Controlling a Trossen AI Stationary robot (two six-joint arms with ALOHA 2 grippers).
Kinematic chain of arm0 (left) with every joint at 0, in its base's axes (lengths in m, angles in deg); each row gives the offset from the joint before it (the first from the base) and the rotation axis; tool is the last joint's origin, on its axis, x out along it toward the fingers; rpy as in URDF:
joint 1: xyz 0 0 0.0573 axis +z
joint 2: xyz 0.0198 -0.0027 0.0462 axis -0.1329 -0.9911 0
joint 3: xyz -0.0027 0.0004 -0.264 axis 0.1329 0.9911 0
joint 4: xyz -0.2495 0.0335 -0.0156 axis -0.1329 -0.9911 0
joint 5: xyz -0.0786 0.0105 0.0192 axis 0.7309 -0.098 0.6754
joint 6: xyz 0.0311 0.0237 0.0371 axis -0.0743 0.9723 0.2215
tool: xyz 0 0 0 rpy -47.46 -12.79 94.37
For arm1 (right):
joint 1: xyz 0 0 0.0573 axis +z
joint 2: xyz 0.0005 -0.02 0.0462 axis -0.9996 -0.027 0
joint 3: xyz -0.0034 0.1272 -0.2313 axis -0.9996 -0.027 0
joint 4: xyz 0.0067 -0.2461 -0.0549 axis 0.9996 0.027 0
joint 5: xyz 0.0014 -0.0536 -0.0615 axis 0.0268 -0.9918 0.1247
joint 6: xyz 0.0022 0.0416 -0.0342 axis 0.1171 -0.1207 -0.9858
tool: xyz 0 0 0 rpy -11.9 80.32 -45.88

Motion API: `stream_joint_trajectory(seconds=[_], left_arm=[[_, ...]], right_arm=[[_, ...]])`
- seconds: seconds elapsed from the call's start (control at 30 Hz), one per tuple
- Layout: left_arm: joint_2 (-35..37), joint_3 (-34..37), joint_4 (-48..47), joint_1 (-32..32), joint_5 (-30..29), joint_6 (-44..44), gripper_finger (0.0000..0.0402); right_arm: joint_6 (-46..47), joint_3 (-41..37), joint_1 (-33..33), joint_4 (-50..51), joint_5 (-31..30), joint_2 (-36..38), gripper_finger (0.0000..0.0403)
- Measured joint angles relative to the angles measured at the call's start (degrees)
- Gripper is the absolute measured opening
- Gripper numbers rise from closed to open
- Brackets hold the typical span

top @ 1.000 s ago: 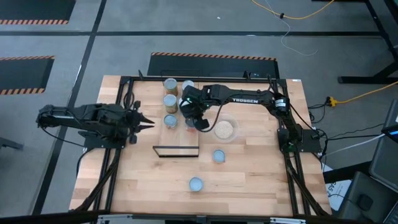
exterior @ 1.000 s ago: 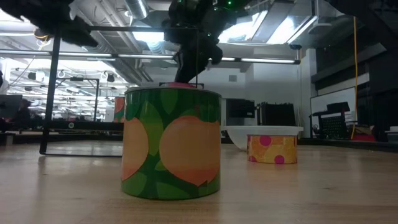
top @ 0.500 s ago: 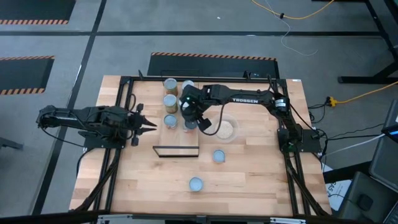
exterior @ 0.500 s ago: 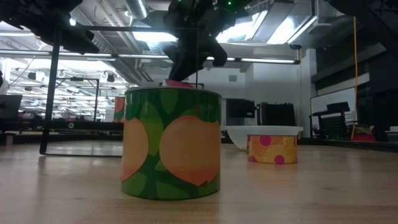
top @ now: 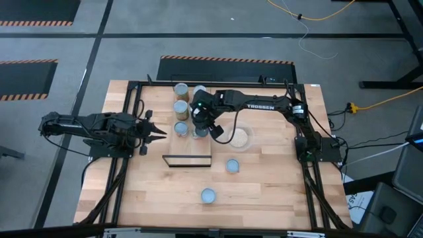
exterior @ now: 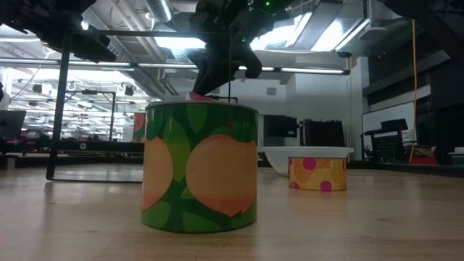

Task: Pick and place cans onto a shelf
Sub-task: Put the small canned mixed fruit can on the shelf

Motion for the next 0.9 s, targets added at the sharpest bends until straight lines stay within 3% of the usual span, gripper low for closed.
stream_joint_trajectory(seconds=[0.37,0.67,0.9], left_arm=[[0.0,0.0,-0.02,0.0,0.0,0.0,0.0058],[-0.01,0.0,-0.04,0.0,-0.01,0.02,0.0058],[-0.01,0.0,-0.06,0.0,-0.01,0.02,0.0058]], right_arm=[[0.0,0.0,0.0,-0.48,0.0,0.05,0.0034],[0.0,0.0,-0.02,-1.39,0.03,-0.75,0.0101],[0.1,-0.04,-0.02,-2.82,0.0,-1.18,0.0111]])
